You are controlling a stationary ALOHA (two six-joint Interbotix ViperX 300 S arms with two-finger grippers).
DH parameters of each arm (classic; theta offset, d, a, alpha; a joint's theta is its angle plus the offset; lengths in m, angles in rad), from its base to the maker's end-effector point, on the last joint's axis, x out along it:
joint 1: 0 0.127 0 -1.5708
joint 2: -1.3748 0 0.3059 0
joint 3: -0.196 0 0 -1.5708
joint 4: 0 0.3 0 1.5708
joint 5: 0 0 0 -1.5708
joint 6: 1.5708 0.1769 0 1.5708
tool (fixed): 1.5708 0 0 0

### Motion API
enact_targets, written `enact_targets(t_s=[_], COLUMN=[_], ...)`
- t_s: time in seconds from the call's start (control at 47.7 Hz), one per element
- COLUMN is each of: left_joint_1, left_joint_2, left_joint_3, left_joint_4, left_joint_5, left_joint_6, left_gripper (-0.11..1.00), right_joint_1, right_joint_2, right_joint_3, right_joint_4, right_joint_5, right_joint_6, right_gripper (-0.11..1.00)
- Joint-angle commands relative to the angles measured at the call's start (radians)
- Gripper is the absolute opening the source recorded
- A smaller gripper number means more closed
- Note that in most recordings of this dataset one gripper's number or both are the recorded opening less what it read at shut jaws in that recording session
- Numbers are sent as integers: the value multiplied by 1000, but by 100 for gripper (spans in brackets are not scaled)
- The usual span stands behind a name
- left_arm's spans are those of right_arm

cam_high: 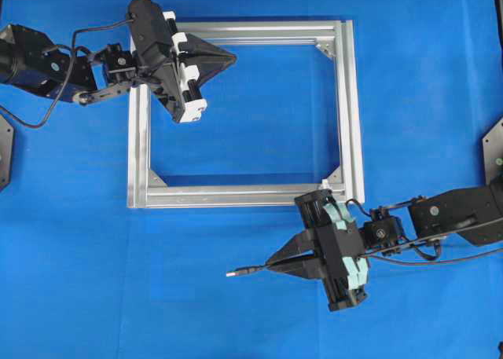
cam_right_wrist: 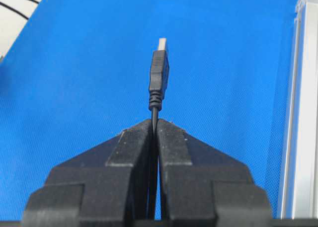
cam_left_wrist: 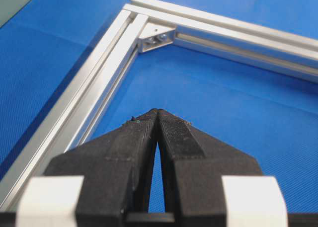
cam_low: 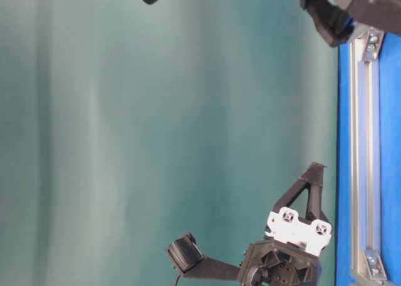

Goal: Insert the wire through the string loop located on the right side.
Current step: 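Lift the cable and swing the right gripper toward the white zip-tie loop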

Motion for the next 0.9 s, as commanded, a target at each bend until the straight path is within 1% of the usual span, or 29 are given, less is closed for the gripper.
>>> enact_targets(t_s=[0.0, 0.294, 0.461, 0.608, 0.797, 0.881], left_joint_1=[3, 3, 2, 3, 3, 3], left_joint_2=[-31, -31, -31, -31, -32, -32], left_joint_3=[-6, -6, -6, -5, -6, -5], left_joint_4=[3, 5, 5, 5, 5, 5], left_joint_5=[-5, -5, -5, -5, -5, -5], left_joint_6=[2, 2, 2, 0, 0, 0], left_gripper=[0, 0, 0, 0, 0, 0], right_joint_1=[-2, -2, 0, 8, 44, 64], right_joint_2=[-23, -26, -40, -94, -198, -256], right_joint_3=[-14, -11, 14, 95, 235, 304], right_joint_4=[0, 0, 0, 3, 6, 20], right_joint_5=[-3, -3, -3, -9, -18, -23], right_joint_6=[-2, -2, 2, 6, 9, 9], right_gripper=[-3, -3, -3, -3, -3, -3])
